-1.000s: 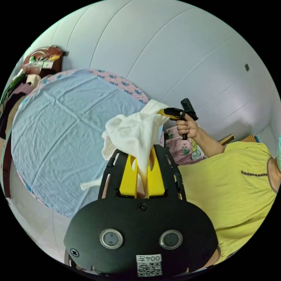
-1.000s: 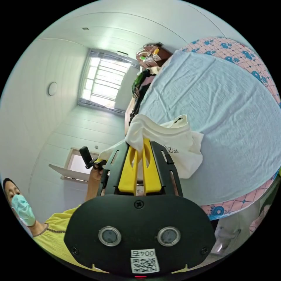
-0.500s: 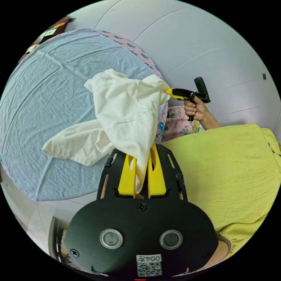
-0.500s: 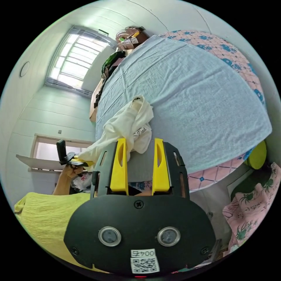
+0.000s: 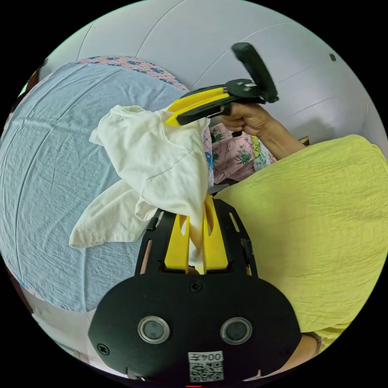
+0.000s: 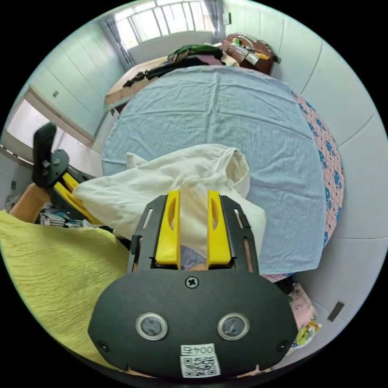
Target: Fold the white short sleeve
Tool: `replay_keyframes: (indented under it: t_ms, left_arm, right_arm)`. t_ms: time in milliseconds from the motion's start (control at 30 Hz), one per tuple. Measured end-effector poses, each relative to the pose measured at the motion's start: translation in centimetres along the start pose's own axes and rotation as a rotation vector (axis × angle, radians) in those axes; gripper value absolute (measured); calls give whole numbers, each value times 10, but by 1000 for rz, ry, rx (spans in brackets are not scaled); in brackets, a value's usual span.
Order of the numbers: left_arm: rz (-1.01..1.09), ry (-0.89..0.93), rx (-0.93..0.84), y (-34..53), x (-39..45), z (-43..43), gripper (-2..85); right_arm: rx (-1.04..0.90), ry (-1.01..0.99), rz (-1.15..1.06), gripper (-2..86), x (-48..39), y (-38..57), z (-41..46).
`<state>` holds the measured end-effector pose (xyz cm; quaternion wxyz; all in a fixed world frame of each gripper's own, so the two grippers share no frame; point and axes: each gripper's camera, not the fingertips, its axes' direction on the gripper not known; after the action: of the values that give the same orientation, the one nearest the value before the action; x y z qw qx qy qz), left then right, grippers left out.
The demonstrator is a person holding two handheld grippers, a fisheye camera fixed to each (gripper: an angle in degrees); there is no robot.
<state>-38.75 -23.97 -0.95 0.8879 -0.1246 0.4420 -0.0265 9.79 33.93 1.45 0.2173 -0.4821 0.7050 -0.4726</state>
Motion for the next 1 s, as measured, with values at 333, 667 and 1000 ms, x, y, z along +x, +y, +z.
replay_keyframes:
  t_ms: [333,667,1000]
  left_arm:
    - [74,-76,-69,100,-55,-48,121]
    - [157,-351,222,106,-40,-134,168]
    - [101,-438,319,121,-40,-164,27]
  right_arm:
    - [243,-239,276,-7,9,-38,-18]
    - [335,-374,362,-5,3,-48,-10]
    - [391,-466,254,0,-1,-32,-5]
